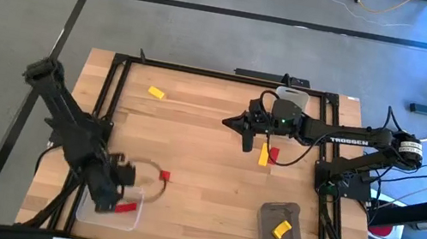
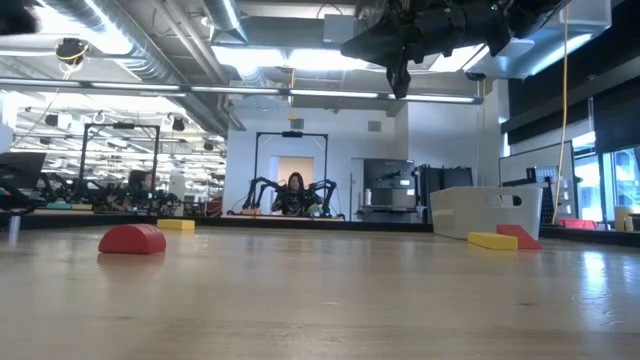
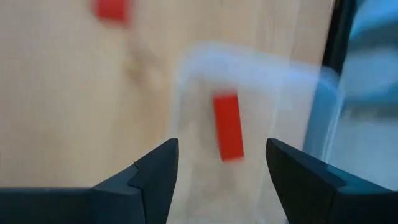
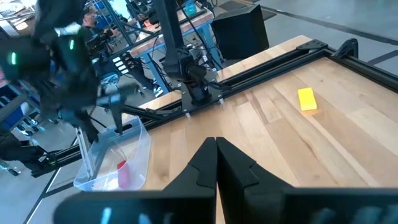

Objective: Sort & place blocks by color
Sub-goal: Put the right red block into the white bin

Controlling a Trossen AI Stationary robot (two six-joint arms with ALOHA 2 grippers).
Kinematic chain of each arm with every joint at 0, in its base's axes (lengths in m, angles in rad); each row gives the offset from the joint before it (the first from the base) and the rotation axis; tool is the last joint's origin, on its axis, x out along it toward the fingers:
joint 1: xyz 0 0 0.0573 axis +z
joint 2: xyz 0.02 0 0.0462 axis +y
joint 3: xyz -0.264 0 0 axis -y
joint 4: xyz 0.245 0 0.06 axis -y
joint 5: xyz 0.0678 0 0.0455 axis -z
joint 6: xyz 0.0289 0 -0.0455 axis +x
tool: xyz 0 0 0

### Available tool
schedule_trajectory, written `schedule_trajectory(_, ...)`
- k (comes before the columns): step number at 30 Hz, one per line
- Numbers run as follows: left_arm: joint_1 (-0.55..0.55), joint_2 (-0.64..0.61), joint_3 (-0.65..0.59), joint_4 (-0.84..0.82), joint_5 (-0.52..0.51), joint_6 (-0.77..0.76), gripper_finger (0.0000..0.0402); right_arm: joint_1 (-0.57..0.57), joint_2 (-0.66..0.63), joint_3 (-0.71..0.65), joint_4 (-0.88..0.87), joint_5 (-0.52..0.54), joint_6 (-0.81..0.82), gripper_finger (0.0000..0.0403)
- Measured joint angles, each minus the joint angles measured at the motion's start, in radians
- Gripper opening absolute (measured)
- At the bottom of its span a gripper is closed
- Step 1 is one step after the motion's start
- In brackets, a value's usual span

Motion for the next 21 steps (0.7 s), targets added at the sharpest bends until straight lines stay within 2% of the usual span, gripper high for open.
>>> schedule_trajectory(5,0.147,-0.227,0.000,-0.059,-0.246,0.089,0.0232,0.000,0.000,0.000,0.001,-0.003,0.004,0.0000)
schedule_trajectory(9,0.359,-0.349,0.000,0.058,-0.347,0.304,0.0232,0.004,0.000,0.000,0.009,-0.058,0.012,0.0000)
schedule_trajectory(12,0.528,-0.384,-0.008,0.227,-0.339,0.487,0.0230,0.014,0.000,0.000,0.014,-0.078,0.030,0.0000)
schedule_trajectory(15,0.655,-0.420,-0.081,0.492,-0.281,0.614,0.0231,0.028,0.000,0.001,0.016,-0.079,0.030,0.0000)
schedule_trajectory(18,0.736,-0.442,-0.229,0.781,-0.192,0.640,0.0231,0.044,0.000,0.001,0.016,-0.079,0.033,0.0000)
schedule_trajectory(21,0.763,-0.441,-0.394,1.026,-0.128,0.574,0.0230,0.060,0.000,0.001,0.015,-0.079,0.033,0.0000)
